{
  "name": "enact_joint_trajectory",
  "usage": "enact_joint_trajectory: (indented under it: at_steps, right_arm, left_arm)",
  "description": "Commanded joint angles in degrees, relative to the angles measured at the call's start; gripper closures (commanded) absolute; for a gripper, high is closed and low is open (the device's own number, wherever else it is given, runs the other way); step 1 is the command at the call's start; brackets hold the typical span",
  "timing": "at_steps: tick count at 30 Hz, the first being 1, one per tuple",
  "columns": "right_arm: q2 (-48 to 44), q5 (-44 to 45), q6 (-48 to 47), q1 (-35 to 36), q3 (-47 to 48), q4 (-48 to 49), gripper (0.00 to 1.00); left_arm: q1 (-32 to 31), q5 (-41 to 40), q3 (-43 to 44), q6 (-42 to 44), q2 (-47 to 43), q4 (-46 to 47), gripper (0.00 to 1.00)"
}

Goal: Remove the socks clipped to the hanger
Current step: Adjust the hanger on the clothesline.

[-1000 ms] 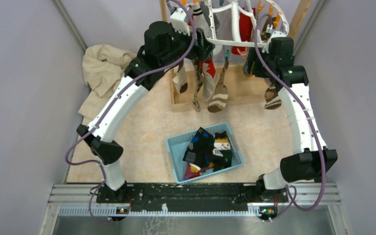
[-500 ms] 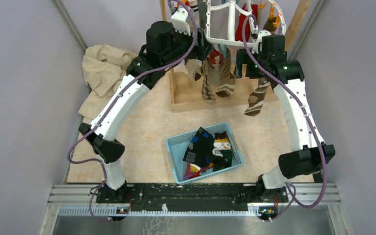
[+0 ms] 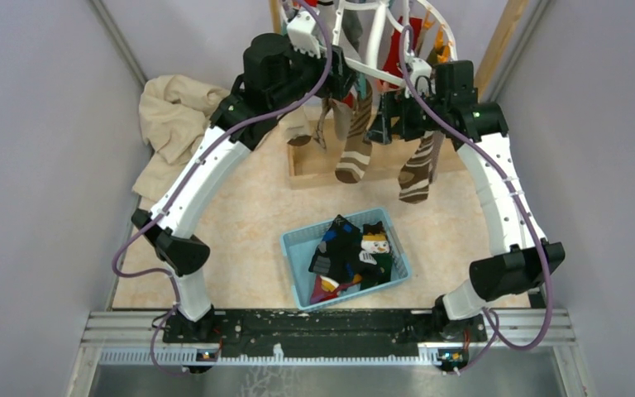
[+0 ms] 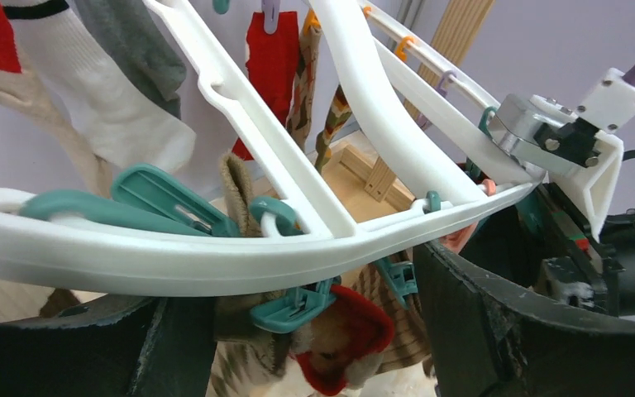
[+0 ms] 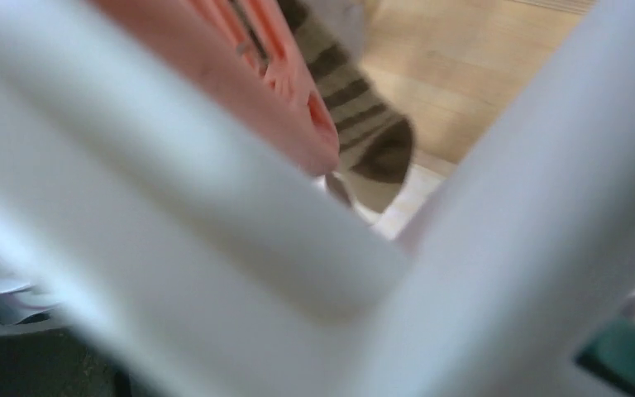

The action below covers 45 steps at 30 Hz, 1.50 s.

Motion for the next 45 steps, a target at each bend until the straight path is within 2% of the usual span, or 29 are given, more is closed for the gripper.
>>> enact_joint_trajectory:
  at_steps: [1, 10, 15, 20, 22, 27, 33, 35, 38, 42, 45]
  right_arm:
    - [-1.0, -14.9, 1.9, 1.2, 0.8, 10.9, 0.14]
    - [-3.0, -27.6, 13.1, 0.4, -4.2, 23.1, 0.14]
    - [-4.2, -23.9, 12.3, 0.4, -2.7, 20.6, 0.14]
    - [-8.0, -11.4, 11.5, 0.4, -2.3, 18.5, 0.15]
    - [-9.9, -10.4, 11.4, 0.4, -3.5, 19.8, 0.14]
    - [-12.3, -25.3, 17.9, 0.4, -8.9, 28.1, 0.14]
    - [-13.5, -36.3, 26.5, 0.4, -17.5, 39.0, 0.14]
    - [-14.0, -37.5, 28.5, 0.4, -19.3, 40.6, 0.15]
    - [-14.1, -37.9, 28.5, 0.4, -19.8, 39.1, 0.15]
    - [-12.3, -26.5, 16.2, 0.4, -13.6, 19.4, 0.16]
    - [-12.1, -21.7, 13.3, 0.5, -12.9, 14.1, 0.17]
  left_arm:
    - [-0.9, 2.9, 0.1, -0.4, -1.8, 3.1, 0.15]
    - [-0.4, 3.0, -1.2, -0.3, -3.0, 3.1, 0.15]
    - [0.0, 3.0, -2.4, -0.3, -4.0, 3.3, 0.15]
    - [0.0, 4.0, -4.6, -0.3, -6.0, 3.5, 0.13]
    - [-0.1, 4.0, -6.2, -0.1, -7.3, 3.2, 0.12]
    - [0.0, 3.2, -9.7, 0.2, -9.4, 3.7, 0.12]
    - [0.0, 4.3, -11.5, 0.2, -11.0, 3.5, 0.12]
    - [-0.1, 4.6, -12.0, 0.3, -11.9, 3.4, 0.12]
    - [0.0, 5.5, -12.6, 0.2, -12.8, 3.5, 0.12]
    - [0.0, 6.6, -13.2, 0.0, -14.2, 3.5, 0.12]
    - [0.0, 7.0, -13.9, -0.2, -15.7, 3.5, 0.13]
